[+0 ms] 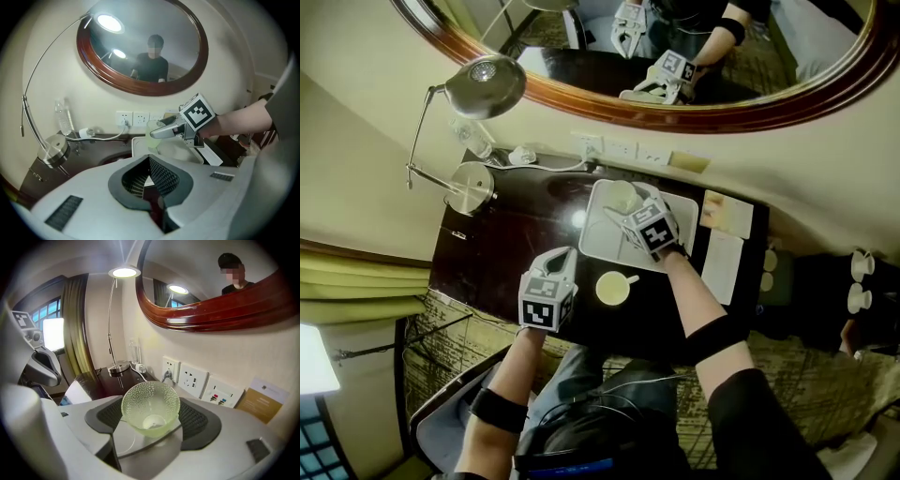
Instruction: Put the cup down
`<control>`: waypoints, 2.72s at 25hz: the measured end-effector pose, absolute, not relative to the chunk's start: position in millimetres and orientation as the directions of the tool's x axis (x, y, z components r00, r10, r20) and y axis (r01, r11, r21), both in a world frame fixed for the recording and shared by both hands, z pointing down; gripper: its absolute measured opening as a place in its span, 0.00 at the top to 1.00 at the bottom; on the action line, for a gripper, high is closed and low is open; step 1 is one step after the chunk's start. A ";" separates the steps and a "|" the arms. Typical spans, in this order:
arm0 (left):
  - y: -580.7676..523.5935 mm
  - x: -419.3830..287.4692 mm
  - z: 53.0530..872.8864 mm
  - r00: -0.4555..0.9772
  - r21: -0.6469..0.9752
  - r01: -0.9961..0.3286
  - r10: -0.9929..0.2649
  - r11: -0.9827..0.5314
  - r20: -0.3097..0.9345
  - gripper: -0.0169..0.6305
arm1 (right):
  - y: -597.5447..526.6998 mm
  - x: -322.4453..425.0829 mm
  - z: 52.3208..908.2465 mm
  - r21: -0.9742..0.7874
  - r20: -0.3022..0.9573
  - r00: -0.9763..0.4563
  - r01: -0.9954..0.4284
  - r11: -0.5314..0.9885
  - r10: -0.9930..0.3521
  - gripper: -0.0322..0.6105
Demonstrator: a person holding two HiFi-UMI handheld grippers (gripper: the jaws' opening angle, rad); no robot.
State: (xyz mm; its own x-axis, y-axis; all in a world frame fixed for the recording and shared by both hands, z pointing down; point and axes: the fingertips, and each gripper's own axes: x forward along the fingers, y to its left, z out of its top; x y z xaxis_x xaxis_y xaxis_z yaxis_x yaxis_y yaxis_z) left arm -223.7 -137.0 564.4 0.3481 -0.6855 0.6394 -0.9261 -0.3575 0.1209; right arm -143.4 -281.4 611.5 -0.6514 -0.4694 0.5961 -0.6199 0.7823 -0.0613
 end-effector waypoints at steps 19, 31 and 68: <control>-142.1 -238.3 572.1 0.354 0.134 -0.925 -0.675 -0.357 0.648 0.97 | -295.9 -161.7 644.6 -0.110 0.621 -0.647 -0.630 0.769 -0.441 0.33; -129.8 -242.7 566.9 0.360 0.145 -0.924 -0.674 -0.355 0.645 0.97 | -295.3 -156.4 644.4 -0.102 0.624 -0.623 -0.663 0.742 -0.471 0.25; -47.8 -136.1 479.3 0.339 0.168 -0.940 -0.767 -0.296 0.544 0.97 | -110.1 38.1 515.9 -0.151 0.513 -0.672 -0.683 0.715 -0.533 0.95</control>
